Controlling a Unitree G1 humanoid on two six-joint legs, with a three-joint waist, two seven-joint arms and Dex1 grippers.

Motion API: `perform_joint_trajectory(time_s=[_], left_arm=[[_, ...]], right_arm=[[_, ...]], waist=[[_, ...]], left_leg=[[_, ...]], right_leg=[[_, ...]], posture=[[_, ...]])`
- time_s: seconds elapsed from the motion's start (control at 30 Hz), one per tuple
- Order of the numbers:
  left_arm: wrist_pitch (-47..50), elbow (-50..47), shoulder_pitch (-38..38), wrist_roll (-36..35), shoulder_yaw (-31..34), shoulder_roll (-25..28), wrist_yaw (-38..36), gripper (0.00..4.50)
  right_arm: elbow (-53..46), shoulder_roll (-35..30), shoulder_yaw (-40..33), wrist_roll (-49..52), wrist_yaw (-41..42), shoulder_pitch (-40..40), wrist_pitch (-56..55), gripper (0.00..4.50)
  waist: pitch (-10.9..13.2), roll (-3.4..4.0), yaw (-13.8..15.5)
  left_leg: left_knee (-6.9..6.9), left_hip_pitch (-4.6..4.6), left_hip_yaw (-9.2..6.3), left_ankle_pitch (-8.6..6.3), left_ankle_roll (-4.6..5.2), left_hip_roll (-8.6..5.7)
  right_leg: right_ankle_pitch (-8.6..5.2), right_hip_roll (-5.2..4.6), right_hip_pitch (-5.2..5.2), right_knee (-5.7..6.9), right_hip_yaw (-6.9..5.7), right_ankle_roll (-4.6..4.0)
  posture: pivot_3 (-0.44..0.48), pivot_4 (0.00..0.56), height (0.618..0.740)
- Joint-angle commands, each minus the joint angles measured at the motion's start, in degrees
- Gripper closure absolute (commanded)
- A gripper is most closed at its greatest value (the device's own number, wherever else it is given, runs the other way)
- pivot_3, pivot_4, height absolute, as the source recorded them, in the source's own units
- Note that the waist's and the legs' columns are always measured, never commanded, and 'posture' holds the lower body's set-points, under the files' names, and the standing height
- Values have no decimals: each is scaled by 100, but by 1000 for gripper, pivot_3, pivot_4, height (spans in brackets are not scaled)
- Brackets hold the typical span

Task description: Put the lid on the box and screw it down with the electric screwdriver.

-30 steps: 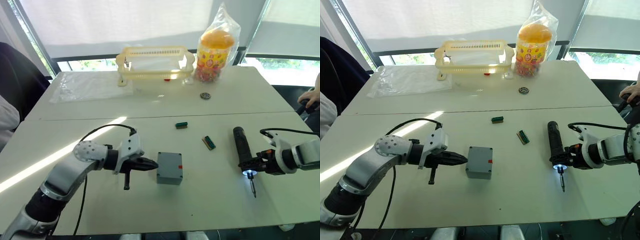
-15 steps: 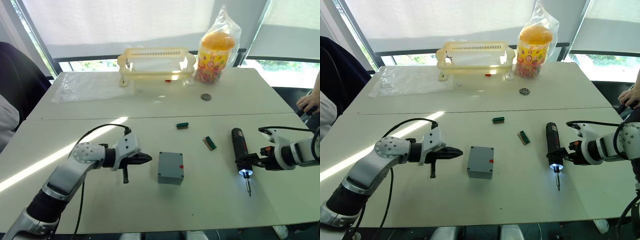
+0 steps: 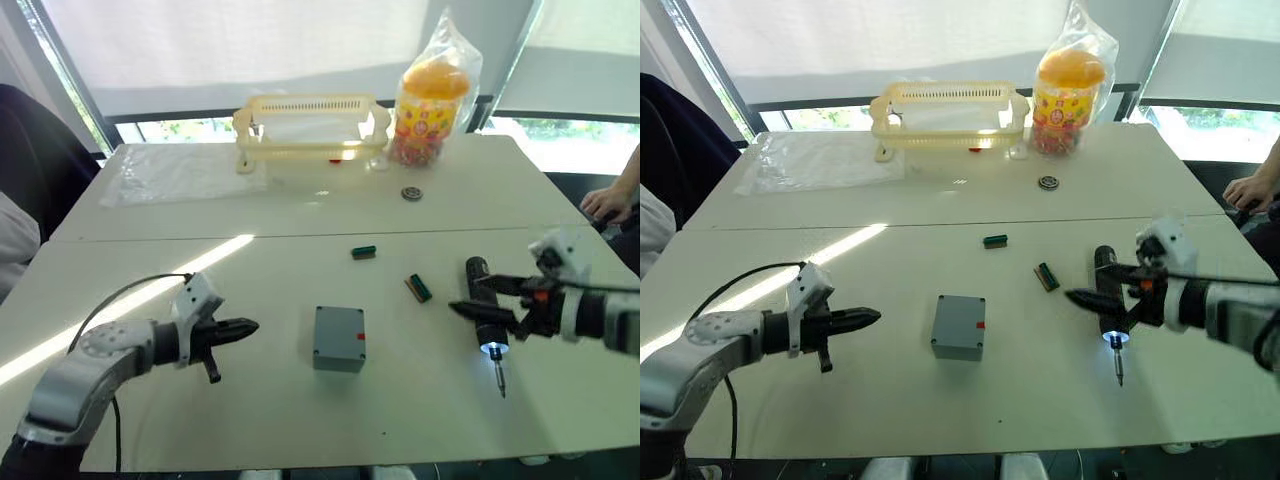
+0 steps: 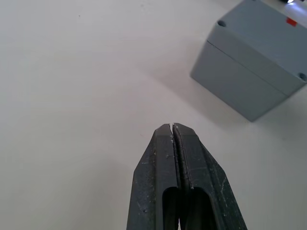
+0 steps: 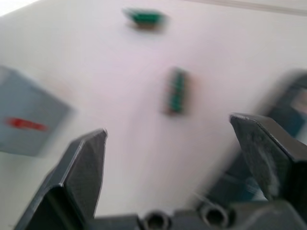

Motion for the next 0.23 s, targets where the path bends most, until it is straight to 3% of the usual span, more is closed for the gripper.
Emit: perform_joint_trajectory(time_s=[0.03, 0.13, 0.23], left_arm=[[-33, -390, 540, -141, 226, -28, 128, 4500], [-82, -367, 701, -201, 275, -159, 303, 4500], [-148, -334, 712, -265, 293, -272, 373, 4500]], right_arm=[[-703, 563, -35, -409, -85, 870, -860, 39], [-737, 804, 499, -946, -80, 1395, -1359, 39], [-557, 913, 762, -1172, -122, 1391, -1631, 39]], waist=[[0, 6, 15], [-3, -1, 5], [-5, -3, -16]], left_leg=[[3, 3, 2, 0, -1, 0], [17, 15, 10, 18, -33, -3], [38, 26, 11, 20, -39, 7]], right_leg=[[0, -6, 4, 0, 1, 0], [-4, -12, 26, -15, 7, -40], [4, -17, 43, -18, 8, -55]], posture=[[0, 150, 740], [0, 150, 740], [0, 150, 740]])
